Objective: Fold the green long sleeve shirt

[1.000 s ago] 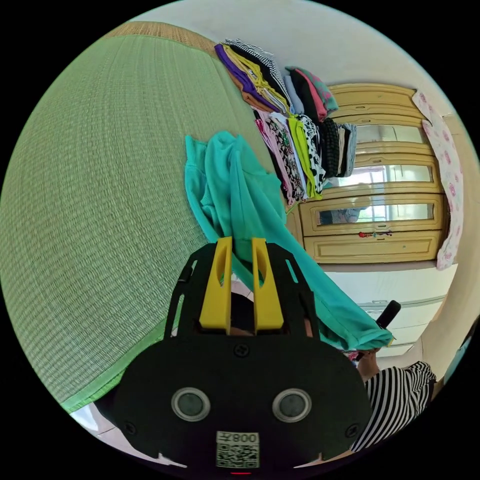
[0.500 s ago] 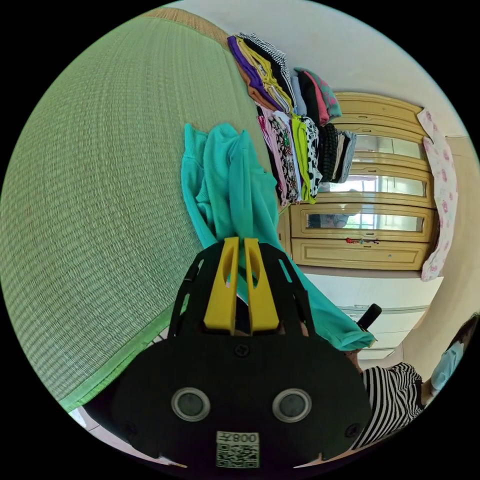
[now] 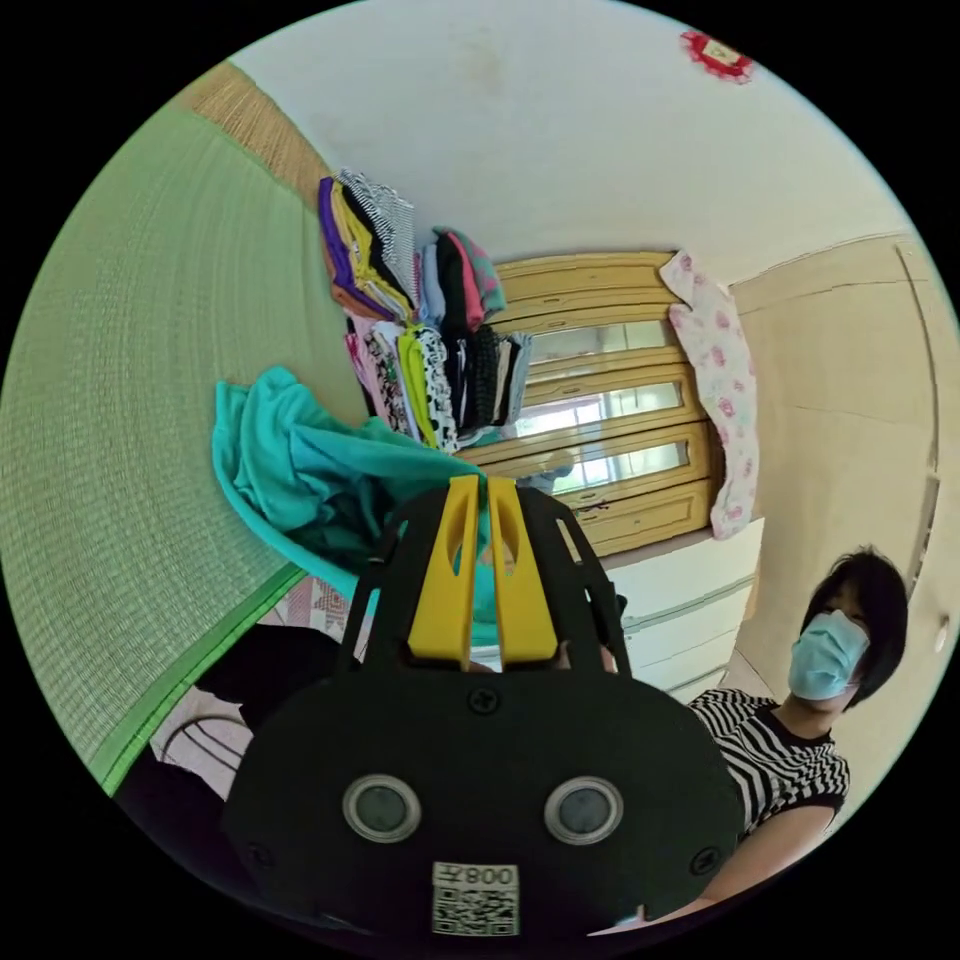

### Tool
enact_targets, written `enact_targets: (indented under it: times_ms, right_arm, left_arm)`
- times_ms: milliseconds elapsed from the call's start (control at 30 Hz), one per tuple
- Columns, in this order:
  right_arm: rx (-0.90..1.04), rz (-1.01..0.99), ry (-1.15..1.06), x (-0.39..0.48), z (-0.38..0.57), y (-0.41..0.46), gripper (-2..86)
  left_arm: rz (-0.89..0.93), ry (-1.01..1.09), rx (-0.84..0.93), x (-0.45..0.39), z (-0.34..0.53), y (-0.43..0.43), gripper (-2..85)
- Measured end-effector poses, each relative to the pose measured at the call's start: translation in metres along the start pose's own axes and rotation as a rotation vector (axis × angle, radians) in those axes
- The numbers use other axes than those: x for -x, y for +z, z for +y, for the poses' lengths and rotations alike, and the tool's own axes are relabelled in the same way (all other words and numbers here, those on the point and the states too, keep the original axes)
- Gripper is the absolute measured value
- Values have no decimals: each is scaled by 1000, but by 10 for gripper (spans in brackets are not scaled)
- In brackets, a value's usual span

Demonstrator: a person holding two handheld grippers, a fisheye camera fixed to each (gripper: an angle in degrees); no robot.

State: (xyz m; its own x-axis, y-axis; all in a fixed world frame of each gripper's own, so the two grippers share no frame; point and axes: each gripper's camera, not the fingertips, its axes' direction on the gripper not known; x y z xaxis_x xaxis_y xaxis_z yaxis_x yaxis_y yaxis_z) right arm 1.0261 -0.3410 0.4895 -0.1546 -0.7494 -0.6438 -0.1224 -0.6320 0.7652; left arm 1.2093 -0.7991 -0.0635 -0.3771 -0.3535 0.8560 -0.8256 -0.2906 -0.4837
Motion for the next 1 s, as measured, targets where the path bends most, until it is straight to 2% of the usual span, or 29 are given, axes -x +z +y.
enact_targets:
  times_ms: [200, 433, 667, 867, 1000]
  right_arm:
    - [-106, 29, -146, 29, -24, -43, 3]
    - [-278, -5, -306, 64, -56, -93, 2]
    - [-324, -19, -396, 92, -76, -108, 2]
    - [-348, -133, -497, 128, -86, -117, 2]
    - [-399, -212, -586, 162, -86, -141, 2]
  left_arm:
    - [90, 163, -135, -42, 62, -123, 15]
    - [97, 373, -271, -102, 142, -270, 15]
    - [98, 635, -484, -171, 255, -442, 15]
    - [-62, 828, -577, -223, 372, -560, 14]
    - [-51, 945, -614, -240, 454, -622, 14]
